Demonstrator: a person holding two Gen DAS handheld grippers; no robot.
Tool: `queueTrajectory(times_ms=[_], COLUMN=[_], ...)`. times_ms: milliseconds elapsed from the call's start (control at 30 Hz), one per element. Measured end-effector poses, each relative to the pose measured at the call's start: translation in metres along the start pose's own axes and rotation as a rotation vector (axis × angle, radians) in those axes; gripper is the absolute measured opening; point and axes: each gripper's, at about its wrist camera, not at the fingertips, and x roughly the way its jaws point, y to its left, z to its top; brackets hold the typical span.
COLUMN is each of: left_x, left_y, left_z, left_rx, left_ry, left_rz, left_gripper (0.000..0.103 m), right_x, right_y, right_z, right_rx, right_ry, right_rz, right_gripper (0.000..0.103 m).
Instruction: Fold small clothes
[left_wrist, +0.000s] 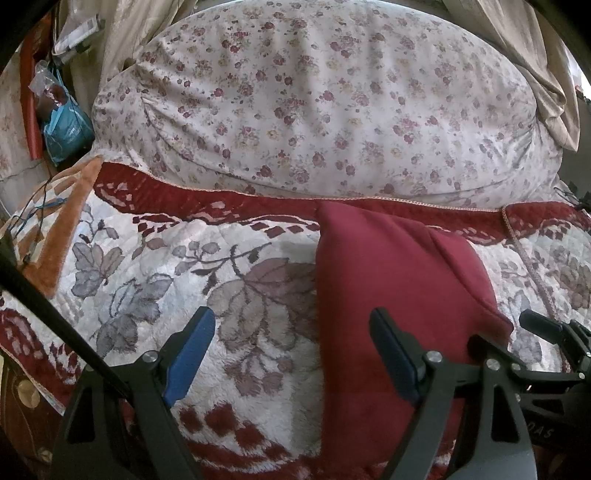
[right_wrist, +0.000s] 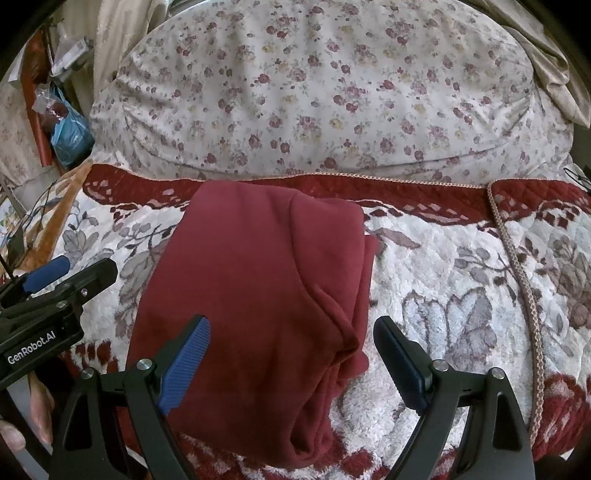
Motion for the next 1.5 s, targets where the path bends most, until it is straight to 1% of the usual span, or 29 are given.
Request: queueTrajectory(times_ms=[233,333,567,700,967,1500], left_x=[-0.0004,-0.0008,-0.0012,-0.0011,-0.0006,-0.0003], left_y=[0.0005,0.0000,0.0050,0.0039,0.0038,0.0030], left_z=[0.0008,0.0011,0.0035,0.0027,0.0017,0.0013], left_rx=[0.006,0.011,0.020,0.017,0.033,0.033], left_ry=[-0.005,-0.008,-0.017,-0.015,-0.023,-0.025], left_rz=[0.009,0.010,0.004,-0.004,0.003,0.004], left_gripper=[0.085,0.089,0.091,0.091,0.092,0.092], right_x=[0.0008,0.0006,0.0020,0.0017,0.0028,0.0067], right_y=[-0.0008,-0.0005,-0.0009,-0.0006,-0.0011,0.0006], right_z=[0.0000,-0.0001,-0.0007,-0.0004,-0.0011,-0.0038], right_rx=[-0.002,-0.002,-0.001,0.000,0.000,-0.002], right_ry=[0.001,0.002,0.005,0.004,0.006,0.015], right_rz=[0.000,0.000,-0.001,-0.001,0.001,0.000], right_gripper=[0.093,0.093,0.093,0.093,0.093,0.093])
